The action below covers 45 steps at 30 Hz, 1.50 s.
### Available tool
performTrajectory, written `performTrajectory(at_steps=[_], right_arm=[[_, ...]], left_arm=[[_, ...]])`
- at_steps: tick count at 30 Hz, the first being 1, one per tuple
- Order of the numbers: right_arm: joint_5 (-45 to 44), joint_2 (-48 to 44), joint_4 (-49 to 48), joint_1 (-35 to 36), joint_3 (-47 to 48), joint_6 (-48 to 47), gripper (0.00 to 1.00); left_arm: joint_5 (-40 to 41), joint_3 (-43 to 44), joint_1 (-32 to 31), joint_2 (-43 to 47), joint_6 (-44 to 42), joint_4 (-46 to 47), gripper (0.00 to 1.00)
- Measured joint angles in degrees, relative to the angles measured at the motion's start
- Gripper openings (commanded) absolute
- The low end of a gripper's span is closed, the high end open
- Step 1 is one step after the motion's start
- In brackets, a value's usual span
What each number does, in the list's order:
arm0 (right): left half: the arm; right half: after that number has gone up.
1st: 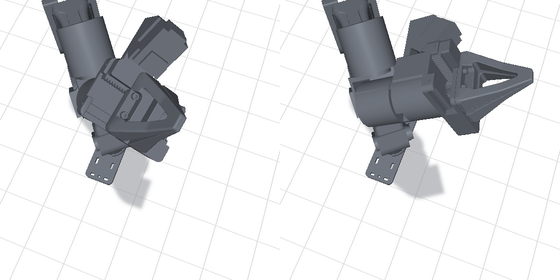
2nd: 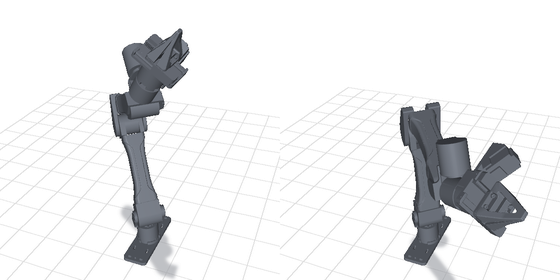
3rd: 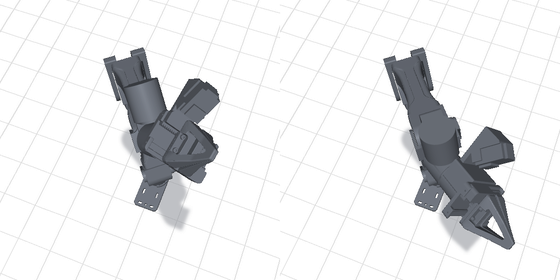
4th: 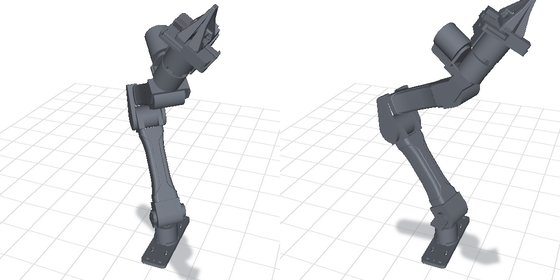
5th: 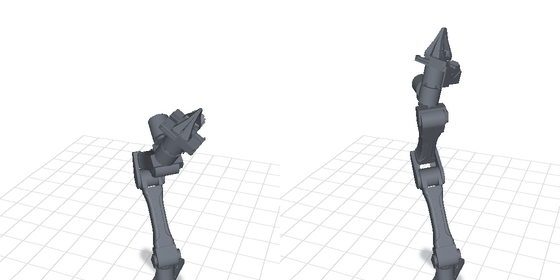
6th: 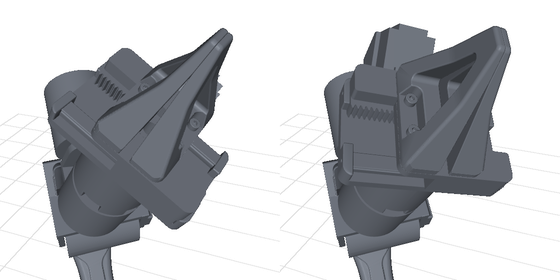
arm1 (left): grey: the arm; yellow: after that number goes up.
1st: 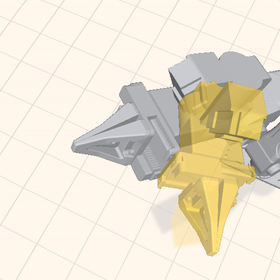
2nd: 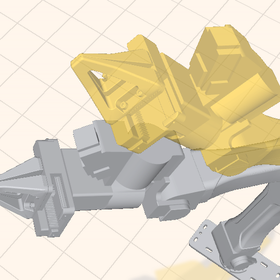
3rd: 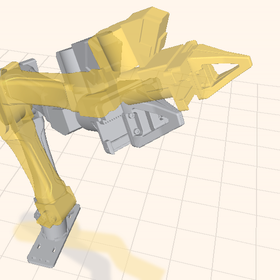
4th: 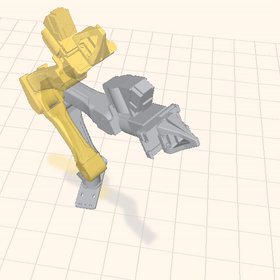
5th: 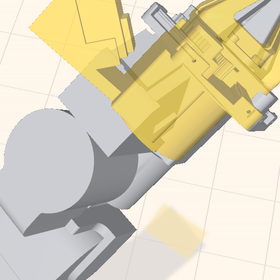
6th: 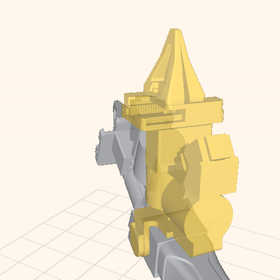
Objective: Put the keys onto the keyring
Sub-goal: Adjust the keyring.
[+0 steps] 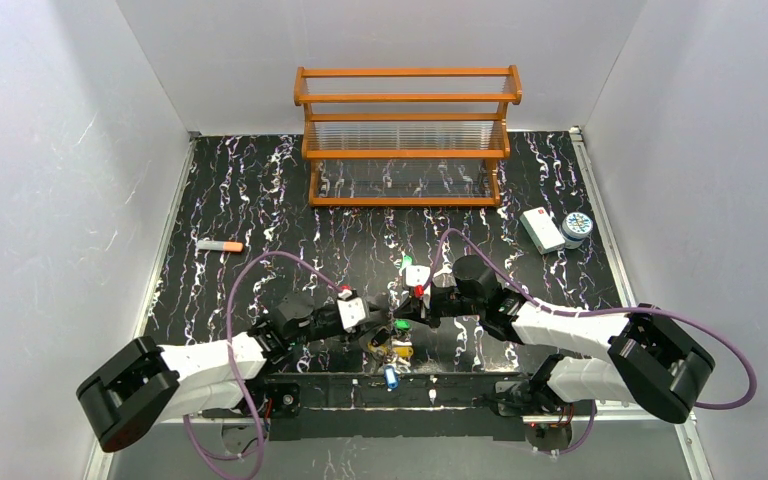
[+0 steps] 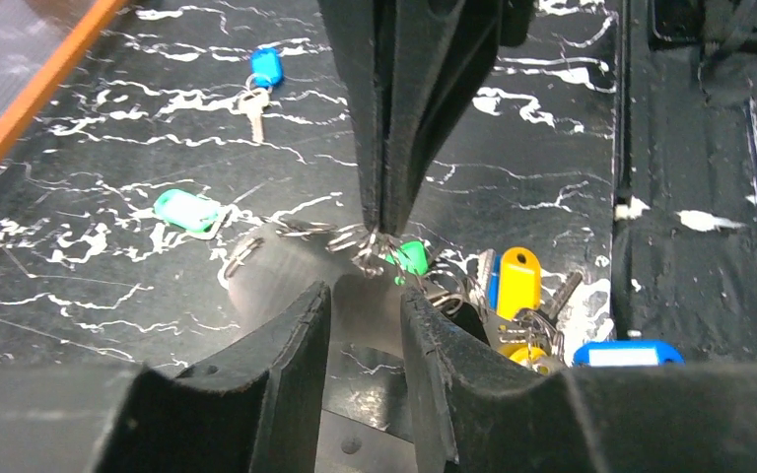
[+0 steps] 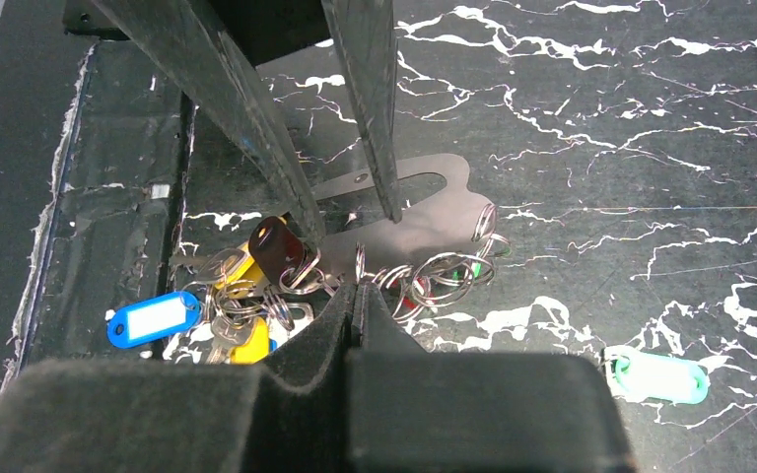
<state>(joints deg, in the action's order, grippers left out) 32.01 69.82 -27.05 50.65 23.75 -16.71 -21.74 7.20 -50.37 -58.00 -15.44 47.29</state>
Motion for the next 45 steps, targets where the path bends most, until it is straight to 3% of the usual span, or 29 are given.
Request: performTrajectory(at_steps=[8, 14, 24, 34, 38, 45], right_arm=[[0.4, 0.0, -0.1, 0.0, 0.0, 0.2, 0.01], [0.8, 0.0, -0.1, 0.0, -0.1, 0.5, 0.01], [0.9, 0.0, -0.1, 0.0, -0.3, 0.8, 0.01], [0.2, -0.2, -0.7, 0.0, -0.3, 1.2, 0.2], [-0.6, -0.9, 0.6, 0.0, -0.3, 0.6, 0.34], [-1.5, -2.4, 1.9, 0.0, -0.1, -0.7, 0.39]], left_arm=[[-3.3, 1.9, 0.0, -5.9, -0.6, 0.5, 0.17], [-3.8, 2.7, 0.0, -7.5, -0.6, 1.6, 0.0], [-4.5, 3.0, 0.3, -8.0, 0.1, 1.7, 0.0], [-1.1, 2.9, 0.3, -5.3, 2.9, 0.2, 0.0], [0.3, 2.9, 0.3, -4.4, 3.3, -1.1, 0.0], [1.9, 6.8, 0.3, -4.1, 2.7, -10.6, 0.0]])
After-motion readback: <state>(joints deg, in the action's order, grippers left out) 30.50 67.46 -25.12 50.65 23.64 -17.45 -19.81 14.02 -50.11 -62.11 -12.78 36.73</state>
